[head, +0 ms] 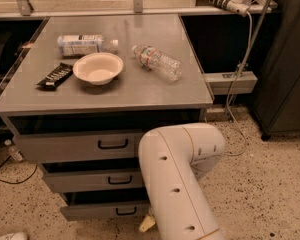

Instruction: Open bottom drawer

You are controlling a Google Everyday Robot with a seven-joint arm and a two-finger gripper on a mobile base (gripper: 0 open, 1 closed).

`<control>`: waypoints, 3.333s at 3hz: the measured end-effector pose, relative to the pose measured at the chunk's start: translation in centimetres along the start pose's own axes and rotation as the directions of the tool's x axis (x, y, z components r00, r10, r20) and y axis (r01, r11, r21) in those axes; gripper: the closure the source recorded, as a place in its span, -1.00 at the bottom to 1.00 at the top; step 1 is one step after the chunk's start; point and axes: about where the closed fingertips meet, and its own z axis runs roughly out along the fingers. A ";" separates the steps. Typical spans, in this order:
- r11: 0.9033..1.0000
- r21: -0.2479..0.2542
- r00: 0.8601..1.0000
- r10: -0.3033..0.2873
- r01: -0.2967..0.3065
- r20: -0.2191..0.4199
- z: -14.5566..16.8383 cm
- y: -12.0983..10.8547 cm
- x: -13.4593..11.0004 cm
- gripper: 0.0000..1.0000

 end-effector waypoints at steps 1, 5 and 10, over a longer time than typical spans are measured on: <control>1.000 -0.018 1.000 0.010 -0.010 -0.009 -0.1 0.3 0.7 -1.00; 0.997 -0.045 0.998 0.058 -0.060 -0.040 -1.6 2.6 2.8 -1.00; 0.986 -0.089 0.983 0.128 -0.141 -0.133 -6.0 7.8 7.9 -1.00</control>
Offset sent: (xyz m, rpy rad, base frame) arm -0.0727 -0.0269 -0.0022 0.0079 0.1302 -0.0761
